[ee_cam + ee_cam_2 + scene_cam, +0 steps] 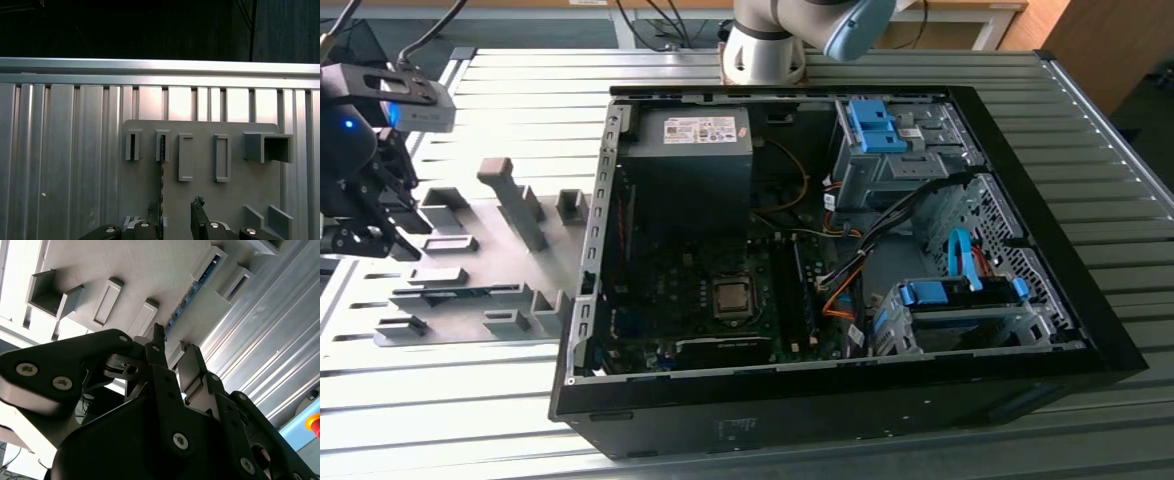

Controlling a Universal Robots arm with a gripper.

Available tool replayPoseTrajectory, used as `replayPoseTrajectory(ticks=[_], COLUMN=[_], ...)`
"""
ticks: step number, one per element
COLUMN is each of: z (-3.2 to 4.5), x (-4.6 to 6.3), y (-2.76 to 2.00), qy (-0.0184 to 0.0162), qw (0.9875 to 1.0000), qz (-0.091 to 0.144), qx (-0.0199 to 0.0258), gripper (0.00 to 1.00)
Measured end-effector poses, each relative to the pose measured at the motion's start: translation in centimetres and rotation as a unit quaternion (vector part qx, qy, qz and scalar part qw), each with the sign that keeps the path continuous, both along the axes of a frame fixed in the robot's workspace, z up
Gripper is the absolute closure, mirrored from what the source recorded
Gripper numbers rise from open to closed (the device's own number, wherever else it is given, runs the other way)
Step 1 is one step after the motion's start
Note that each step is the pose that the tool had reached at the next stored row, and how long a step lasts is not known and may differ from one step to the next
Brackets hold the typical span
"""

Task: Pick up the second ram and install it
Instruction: 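Pick up the second ram and move it above second insertion slot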

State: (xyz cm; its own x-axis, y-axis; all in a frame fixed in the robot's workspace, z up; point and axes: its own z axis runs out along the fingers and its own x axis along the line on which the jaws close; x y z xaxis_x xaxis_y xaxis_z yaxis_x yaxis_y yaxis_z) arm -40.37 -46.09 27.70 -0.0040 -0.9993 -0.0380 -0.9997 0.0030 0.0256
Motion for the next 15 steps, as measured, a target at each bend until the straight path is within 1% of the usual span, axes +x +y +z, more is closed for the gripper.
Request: replayPoseTrajectory(ticks=[15], z=[-0.38], x=[0.0], y=[0.0], qy=[0.0], qw=[1.0], qz=[0.0], qx=[0.0], gripper=[0.62])
